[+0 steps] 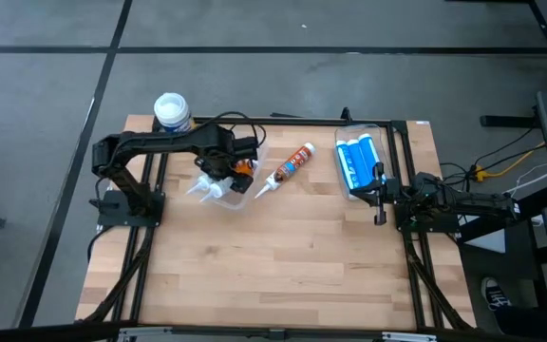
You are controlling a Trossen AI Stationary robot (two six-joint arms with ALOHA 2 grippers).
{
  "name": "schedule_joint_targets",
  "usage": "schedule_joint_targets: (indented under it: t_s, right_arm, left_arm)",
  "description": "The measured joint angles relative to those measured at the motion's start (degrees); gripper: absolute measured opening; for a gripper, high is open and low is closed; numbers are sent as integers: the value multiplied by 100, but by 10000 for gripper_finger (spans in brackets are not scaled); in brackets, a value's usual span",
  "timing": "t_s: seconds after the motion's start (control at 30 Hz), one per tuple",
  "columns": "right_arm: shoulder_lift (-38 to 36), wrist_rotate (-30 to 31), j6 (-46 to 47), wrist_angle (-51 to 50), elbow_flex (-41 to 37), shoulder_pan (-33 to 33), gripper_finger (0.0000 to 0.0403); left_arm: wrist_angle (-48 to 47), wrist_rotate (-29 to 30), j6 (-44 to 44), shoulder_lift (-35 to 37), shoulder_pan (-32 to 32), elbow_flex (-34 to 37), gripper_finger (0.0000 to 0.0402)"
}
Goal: Pick & place silicon tubes, Sealant and Lysol wipes
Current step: Put the bottom orange sealant into the transparent container, then move the transparent container to the bottom of the table
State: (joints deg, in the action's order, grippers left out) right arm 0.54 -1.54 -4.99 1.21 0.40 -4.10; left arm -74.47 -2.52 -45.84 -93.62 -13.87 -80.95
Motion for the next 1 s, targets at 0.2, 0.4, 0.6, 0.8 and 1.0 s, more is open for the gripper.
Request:
schedule_joint_targets:
  t_s: [0.2, 0.4, 0.6, 0.8, 1.0]
  right_arm:
    - [-1, 0, 0, -1, 0, 0, 25]
    - [-1, 0, 0, 0, 0, 1, 25]
    - [0, 0, 0, -2, 0, 2, 25]
    - [0, 0, 0, 0, 0, 1, 25]
    - [-2, 0, 0, 0, 0, 0, 25]
  left_arm:
    - [17, 661, -7, 395, 102, 0, 333]
    - [158, 1342, 2, 762, 303, 0, 333]
    - [514, 1747, 281, 939, 622, 0, 333]
    - [1294, 1667, 1309, 1053, 968, 4, 333]
    - [1820, 1435, 2549, 1077, 1251, 2, 333]
